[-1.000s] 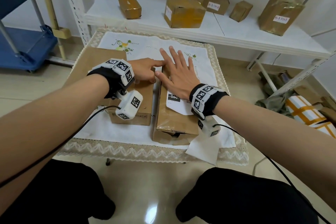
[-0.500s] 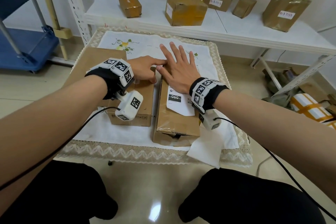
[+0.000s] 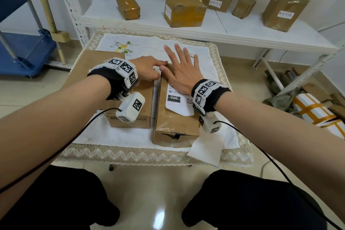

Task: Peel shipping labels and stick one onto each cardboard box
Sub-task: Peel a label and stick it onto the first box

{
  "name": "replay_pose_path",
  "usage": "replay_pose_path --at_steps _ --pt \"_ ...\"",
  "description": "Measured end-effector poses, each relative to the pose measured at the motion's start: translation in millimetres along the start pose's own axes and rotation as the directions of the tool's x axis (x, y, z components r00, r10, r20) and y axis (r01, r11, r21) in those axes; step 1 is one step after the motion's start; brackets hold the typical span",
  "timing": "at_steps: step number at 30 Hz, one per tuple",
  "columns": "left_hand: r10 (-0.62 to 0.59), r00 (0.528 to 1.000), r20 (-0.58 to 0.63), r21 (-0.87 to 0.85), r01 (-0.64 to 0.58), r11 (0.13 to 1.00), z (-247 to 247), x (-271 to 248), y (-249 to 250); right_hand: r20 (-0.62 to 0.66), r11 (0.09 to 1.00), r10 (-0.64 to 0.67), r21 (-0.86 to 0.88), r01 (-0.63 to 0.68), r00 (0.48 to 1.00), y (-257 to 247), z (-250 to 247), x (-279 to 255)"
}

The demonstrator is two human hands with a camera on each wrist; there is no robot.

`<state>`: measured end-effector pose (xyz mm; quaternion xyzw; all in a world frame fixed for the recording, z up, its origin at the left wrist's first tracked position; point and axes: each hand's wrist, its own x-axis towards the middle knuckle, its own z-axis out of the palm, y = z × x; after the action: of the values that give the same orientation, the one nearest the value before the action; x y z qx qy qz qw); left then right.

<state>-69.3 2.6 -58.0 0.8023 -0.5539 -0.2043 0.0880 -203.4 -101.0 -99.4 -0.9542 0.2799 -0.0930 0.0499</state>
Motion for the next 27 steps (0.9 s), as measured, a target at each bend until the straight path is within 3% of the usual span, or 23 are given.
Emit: replay_pose_path --at_steps 5,9,17,23,27 --pt "0.013 0.999 -0.048 0.060 -0.010 0.998 0 -5 13 -0.001 0.999 0.006 0.035 -0.006 1.000 -5 -12 -5" --pt "-0.064 0.996 -0.057 0.061 0.067 0.996 1 -3 11 0.001 1.000 -0.014 -0.002 0.014 1.000 -11 -25 -2" --pt "-0.089 0.995 -0.045 0.020 0.090 0.996 1 -8 14 0.037 0.991 0.045 0.121 -0.050 0.998 -13 -43 3" --pt "-0.053 0.999 0.001 0.008 0.053 0.999 -3 -9 11 0.122 0.998 0.049 0.040 -0.054 0.991 -15 -27 -2" --pt "-0.038 0.999 0.011 0.017 0.038 0.999 -3 -11 11 0.187 0.997 -0.033 -0.057 0.045 0.982 -10 -24 -9"
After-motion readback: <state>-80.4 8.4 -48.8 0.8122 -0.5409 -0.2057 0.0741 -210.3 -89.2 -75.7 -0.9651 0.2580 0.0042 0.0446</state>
